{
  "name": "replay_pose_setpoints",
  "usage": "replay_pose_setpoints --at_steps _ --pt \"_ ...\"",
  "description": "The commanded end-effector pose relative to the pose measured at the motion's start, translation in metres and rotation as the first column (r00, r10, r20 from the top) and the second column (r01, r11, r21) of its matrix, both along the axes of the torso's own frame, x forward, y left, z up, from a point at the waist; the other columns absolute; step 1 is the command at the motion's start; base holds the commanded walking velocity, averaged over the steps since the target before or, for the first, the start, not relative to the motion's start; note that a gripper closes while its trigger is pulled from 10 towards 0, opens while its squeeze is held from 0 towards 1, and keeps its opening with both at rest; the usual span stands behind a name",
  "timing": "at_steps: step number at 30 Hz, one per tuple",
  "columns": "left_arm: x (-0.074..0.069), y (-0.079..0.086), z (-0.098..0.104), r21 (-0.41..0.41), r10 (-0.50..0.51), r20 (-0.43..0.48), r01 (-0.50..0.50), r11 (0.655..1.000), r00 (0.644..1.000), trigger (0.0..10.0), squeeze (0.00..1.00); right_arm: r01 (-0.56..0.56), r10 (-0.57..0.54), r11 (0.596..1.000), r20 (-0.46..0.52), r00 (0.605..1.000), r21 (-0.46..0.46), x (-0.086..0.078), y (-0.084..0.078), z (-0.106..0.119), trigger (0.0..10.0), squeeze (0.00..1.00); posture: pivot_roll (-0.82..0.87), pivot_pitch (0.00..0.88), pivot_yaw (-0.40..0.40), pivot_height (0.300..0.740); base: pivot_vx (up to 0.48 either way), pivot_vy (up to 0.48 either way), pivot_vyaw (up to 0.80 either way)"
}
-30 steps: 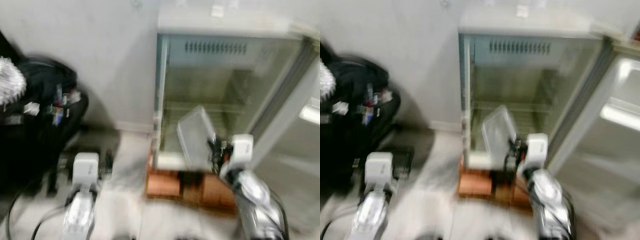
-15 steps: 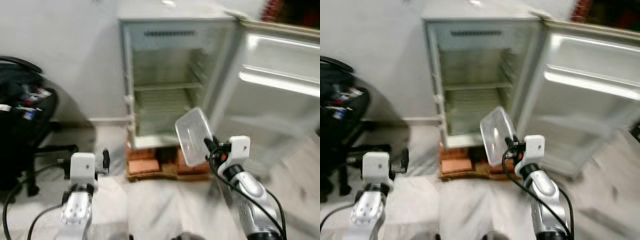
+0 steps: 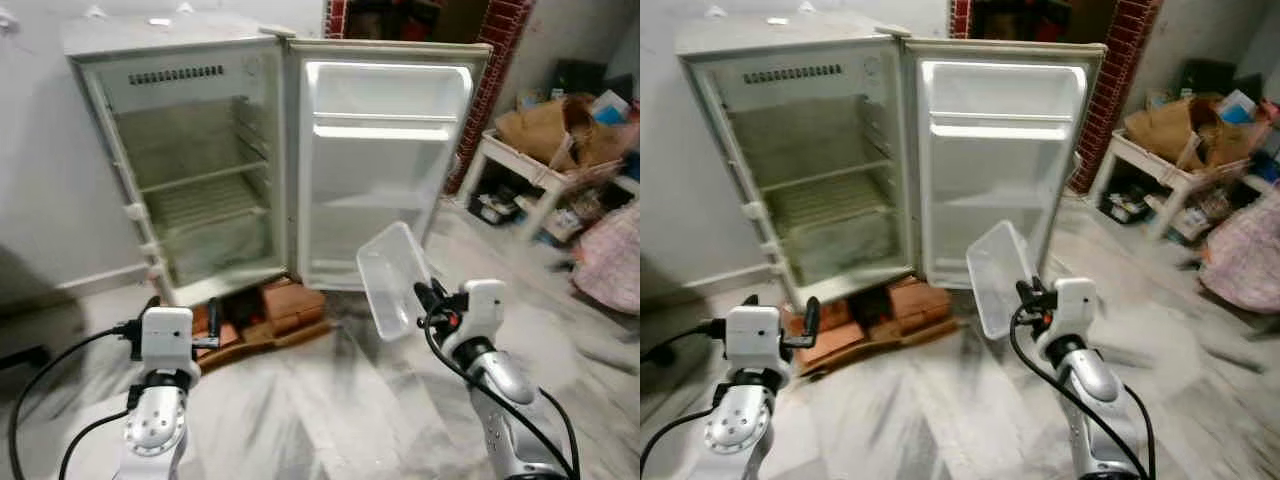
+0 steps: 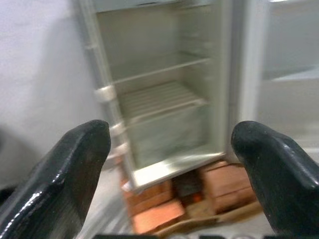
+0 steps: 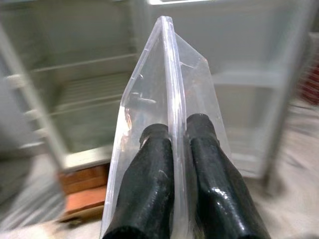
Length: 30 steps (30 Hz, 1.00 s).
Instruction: Restocking fridge
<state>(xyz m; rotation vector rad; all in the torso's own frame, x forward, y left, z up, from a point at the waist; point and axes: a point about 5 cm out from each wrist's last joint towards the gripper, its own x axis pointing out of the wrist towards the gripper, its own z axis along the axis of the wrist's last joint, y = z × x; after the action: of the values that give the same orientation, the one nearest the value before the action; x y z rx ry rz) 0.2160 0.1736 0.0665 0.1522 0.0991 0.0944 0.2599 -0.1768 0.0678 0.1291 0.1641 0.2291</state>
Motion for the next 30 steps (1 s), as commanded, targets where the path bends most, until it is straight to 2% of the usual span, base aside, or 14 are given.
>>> replay_pose_setpoints --at_steps 1,11,30 --pt "-0.0039 0.0025 -0.0041 -0.002 0.009 -0.022 -0.009 1.000 1.000 10.0 0.00 -0.026 0.026 1.000 0.017 1.000 0.004 0.0041 0.0057 0.0047 10.0 0.00 0.02 0.000 -0.014 0.740 0.000 0.000 0.00" --pt "-0.0046 0.0072 -0.0056 -0.040 0.043 -0.046 -0.045 0.998 0.998 10.0 0.00 -0.027 0.027 1.000 0.010 1.000 0.004 0.0038 0.0067 0.0029 10.0 0.00 0.02 0.000 -0.009 0.740 0.000 0.000 0.00" --pt "-0.0059 0.0059 -0.0053 -0.030 0.033 -0.053 -0.034 0.999 0.998 10.0 0.00 -0.035 0.035 0.999 0.004 0.999 0.003 0.0037 0.0076 0.0016 10.0 0.00 0.03 0.000 -0.011 0.740 -0.260 0.380 0.00"
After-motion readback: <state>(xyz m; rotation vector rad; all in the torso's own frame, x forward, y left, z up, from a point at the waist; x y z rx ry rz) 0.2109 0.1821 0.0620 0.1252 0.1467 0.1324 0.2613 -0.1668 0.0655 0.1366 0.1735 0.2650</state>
